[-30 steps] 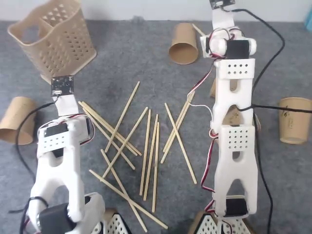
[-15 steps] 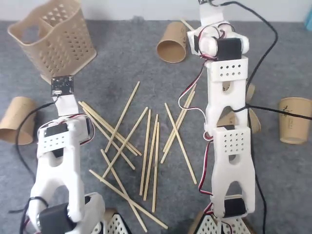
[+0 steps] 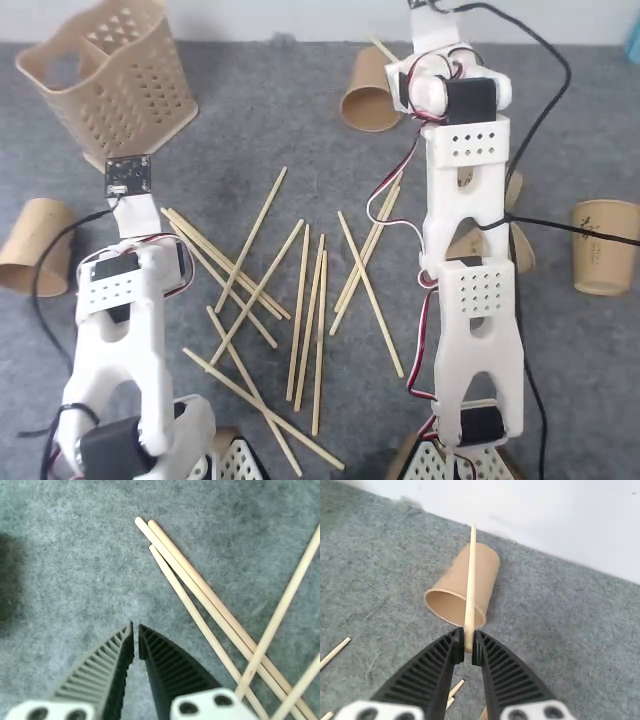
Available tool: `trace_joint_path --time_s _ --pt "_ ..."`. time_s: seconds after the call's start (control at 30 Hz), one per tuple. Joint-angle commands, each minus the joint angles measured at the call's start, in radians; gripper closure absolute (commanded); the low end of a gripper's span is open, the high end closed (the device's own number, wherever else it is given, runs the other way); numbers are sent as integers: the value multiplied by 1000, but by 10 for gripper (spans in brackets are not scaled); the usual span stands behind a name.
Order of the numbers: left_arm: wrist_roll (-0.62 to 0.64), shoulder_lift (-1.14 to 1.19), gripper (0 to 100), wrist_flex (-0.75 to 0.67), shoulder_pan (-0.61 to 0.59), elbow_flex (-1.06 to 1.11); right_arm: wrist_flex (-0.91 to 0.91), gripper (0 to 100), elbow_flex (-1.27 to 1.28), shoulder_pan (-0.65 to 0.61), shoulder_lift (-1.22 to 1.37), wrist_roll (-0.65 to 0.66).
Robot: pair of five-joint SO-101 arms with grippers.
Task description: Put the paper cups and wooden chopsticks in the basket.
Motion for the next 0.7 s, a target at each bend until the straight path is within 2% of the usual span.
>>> trace_joint_path --time_s 0.0,0.23,0.67 --pt "-17 -5 988 -23 -8 -36 7 991 -46 19 2 -5" --pt "-17 -5 988 -23 -8 -36 16 991 -46 73 30 -3" --pt "-18 -5 988 -23 -8 -36 108 991 -46 90 21 0"
